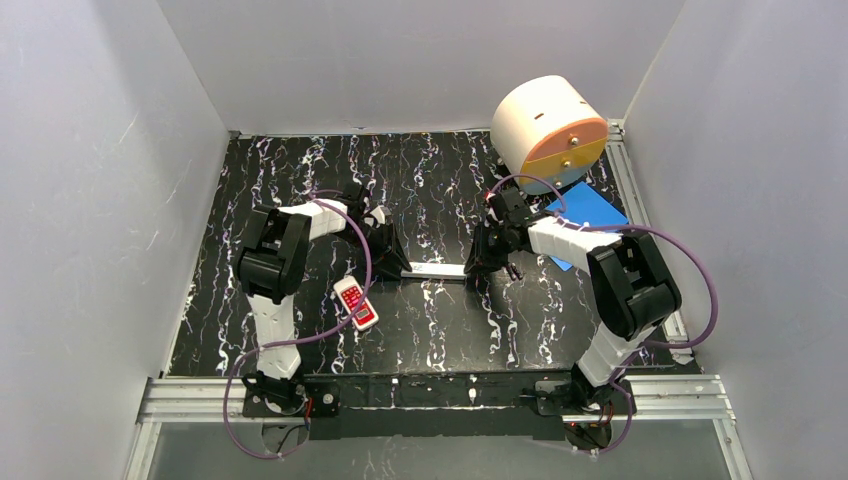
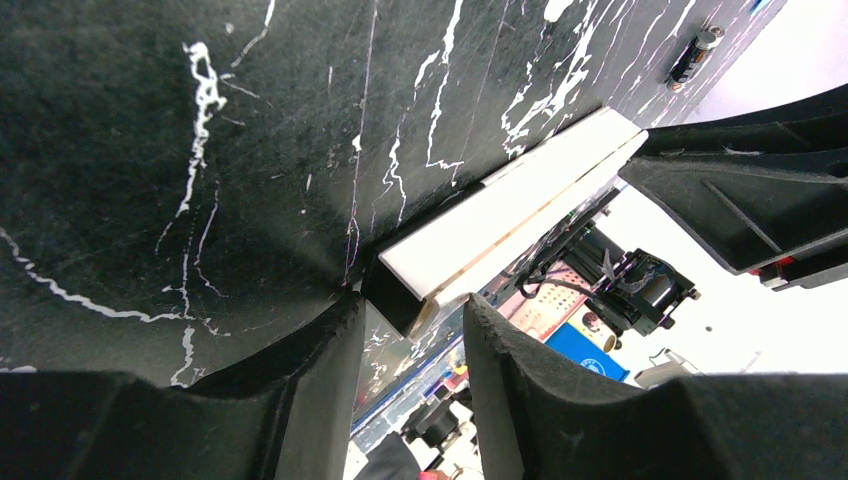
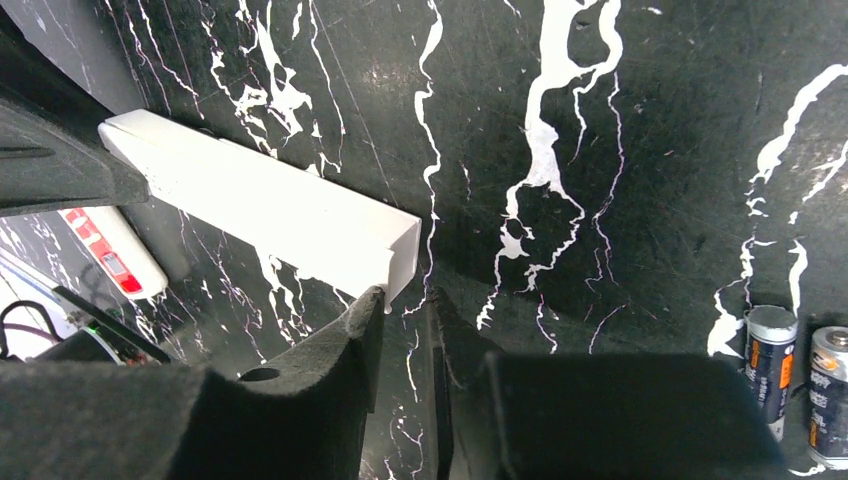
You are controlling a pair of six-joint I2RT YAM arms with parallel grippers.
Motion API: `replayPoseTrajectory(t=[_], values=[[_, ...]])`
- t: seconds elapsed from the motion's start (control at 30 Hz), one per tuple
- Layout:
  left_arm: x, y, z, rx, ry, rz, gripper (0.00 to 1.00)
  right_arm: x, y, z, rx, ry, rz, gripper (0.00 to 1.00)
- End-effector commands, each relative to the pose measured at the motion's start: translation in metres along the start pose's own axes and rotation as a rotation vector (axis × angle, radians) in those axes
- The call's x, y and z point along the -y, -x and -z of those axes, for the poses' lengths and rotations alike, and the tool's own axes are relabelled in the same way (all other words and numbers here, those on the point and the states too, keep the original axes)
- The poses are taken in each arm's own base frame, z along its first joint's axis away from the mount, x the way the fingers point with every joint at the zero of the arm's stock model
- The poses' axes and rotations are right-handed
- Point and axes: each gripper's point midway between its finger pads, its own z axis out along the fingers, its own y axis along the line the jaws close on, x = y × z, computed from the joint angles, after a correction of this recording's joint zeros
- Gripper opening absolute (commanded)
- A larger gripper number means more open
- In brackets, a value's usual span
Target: Load the batteries into the remote control
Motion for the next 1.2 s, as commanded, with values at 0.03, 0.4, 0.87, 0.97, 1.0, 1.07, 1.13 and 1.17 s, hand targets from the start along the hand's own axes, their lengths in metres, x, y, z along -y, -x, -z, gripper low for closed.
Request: replayPoseTrajectory(t=[0.03, 0.4, 0.87, 0.97, 1.0, 1.07, 1.13, 1.17], values=[[-0.08, -0.018, -0.021, -0.043, 0.309, 0.058, 0.41, -0.004, 0.011, -0.005, 0.027, 0.008, 0.034, 0.31], [-0.083, -0.018, -0.024, -0.048, 0.319, 0.07, 0.36, -0.051, 0.024, 0.01, 0.068, 0.212, 0.056, 0.28], [-0.083, -0.017, -0.024, -0.053, 0.323, 0.068, 0.37, -0.02, 0.025, 0.002, 0.064, 0.041, 0.056, 0.42], [-0.077, -0.012, -0.02, -0.038, 0.314, 0.048, 0.43, -0.018, 0.024, 0.002, 0.057, 0.035, 0.065, 0.44], [-0.074, -0.011, -0.018, -0.035, 0.306, 0.039, 0.46, -0.019, 0.024, 0.002, 0.057, 0.04, 0.066, 0.45], [-0.065, -0.008, -0.014, -0.024, 0.286, 0.018, 0.51, -0.022, 0.026, 0.004, 0.062, 0.049, 0.068, 0.45], [-0.056, -0.006, -0.009, -0.012, 0.261, -0.006, 0.59, -0.024, 0.028, 0.006, 0.066, 0.051, 0.07, 0.45], [-0.052, -0.005, -0.007, -0.004, 0.252, -0.017, 0.63, -0.024, 0.029, 0.007, 0.068, 0.049, 0.071, 0.45]])
